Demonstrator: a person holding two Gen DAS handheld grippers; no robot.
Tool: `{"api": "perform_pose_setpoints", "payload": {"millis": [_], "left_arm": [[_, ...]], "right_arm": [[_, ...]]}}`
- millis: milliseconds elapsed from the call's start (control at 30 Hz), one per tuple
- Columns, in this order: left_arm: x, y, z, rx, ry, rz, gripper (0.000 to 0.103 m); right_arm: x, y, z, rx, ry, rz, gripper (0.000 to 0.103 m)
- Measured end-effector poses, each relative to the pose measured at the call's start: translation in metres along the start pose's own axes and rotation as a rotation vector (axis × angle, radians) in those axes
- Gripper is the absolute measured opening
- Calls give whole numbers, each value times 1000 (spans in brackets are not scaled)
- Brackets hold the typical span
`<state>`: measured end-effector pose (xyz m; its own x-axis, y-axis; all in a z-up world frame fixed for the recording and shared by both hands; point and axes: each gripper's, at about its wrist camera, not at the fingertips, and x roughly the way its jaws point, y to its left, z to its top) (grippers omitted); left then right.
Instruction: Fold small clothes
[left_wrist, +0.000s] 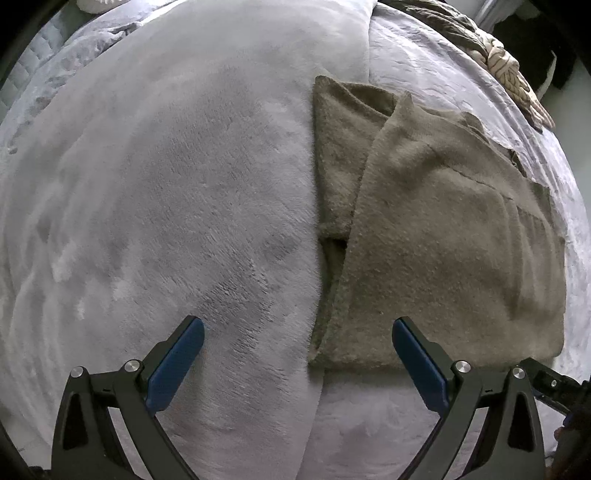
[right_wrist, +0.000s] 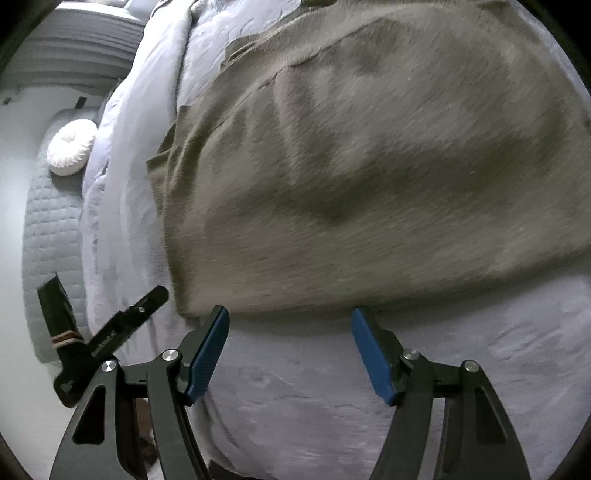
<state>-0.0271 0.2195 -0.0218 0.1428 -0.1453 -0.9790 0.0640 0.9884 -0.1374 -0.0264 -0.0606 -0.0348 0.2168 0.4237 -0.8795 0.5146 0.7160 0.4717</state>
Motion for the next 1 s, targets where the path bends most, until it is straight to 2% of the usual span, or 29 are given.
{"api": "perform_pose_setpoints", "payload": {"millis": [200, 400, 867, 1000], "left_arm": [[1, 5, 2, 10, 4, 11, 102], [0, 8, 5, 17, -4, 13, 102], [-4, 10, 0, 16, -10, 14, 102], [-1, 16, -1, 13, 5, 22, 102]], "right_arm": [[18, 4, -2, 66, 15, 84, 72], [20, -8, -2, 165, -13, 143, 72], [20, -9, -5, 134, 5, 149, 74], [27, -6, -9, 141, 11, 176, 75]]}}
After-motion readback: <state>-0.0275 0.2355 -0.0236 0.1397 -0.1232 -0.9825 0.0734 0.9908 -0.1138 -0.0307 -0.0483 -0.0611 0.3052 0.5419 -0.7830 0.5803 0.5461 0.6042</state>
